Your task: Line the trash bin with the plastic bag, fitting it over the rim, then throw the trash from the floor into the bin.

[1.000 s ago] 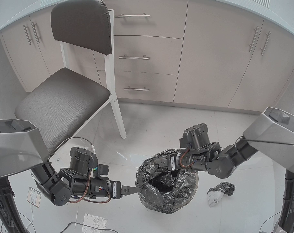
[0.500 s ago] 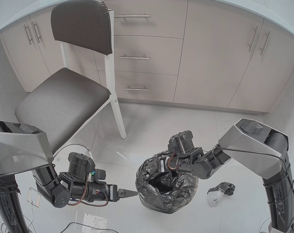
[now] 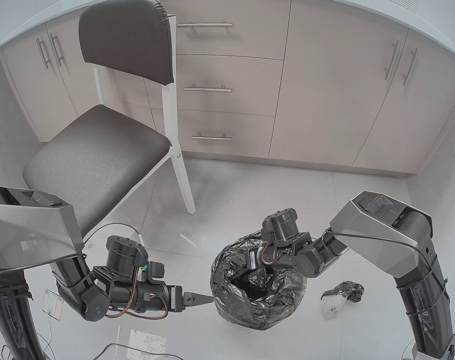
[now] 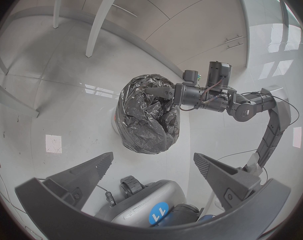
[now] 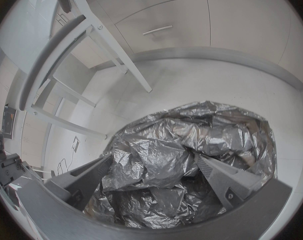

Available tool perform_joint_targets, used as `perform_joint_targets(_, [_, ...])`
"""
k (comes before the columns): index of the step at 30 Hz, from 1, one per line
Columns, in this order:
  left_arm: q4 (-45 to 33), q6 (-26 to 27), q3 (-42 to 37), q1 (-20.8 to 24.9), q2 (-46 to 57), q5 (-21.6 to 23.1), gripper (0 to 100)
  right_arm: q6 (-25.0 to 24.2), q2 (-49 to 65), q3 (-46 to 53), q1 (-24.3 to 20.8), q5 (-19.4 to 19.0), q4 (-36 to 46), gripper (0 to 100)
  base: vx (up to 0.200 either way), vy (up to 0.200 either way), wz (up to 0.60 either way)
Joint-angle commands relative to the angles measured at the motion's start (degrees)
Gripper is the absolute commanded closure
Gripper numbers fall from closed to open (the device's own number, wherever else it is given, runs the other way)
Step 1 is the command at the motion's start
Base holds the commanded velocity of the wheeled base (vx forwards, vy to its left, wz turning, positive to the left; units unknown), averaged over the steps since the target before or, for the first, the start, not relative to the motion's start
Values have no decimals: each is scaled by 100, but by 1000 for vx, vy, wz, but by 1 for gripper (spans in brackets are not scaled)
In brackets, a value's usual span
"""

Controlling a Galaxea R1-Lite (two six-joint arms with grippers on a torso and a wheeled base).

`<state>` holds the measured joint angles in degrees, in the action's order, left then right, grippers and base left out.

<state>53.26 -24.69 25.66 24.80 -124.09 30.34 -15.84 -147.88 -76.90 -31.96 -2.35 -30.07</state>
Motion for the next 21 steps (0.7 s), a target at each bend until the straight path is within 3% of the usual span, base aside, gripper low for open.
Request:
perform_joint_targets(1, [0,16,-9,8,-19,-2,0,2,-48,-36,6,-2,142,0,0,0,0])
perform_joint_targets(7, [9,43,-35,8,-19,7,0,-34,58,-45,-3,7,186,0,0,0,0])
perform_joint_targets(10, [9,43,-44,8,-19,7,0,-60,814,439,-100,7,248,0,0,0,0])
perform_joint_targets(17, [9,52,-52,25,-19,7,0,-508,3081,2689,-275,-292,696,0,0,0,0])
perform_joint_targets(21, [9,60,-52,25,-19,-2,0,-728,3978,3849,85,-266,274,0,0,0,0])
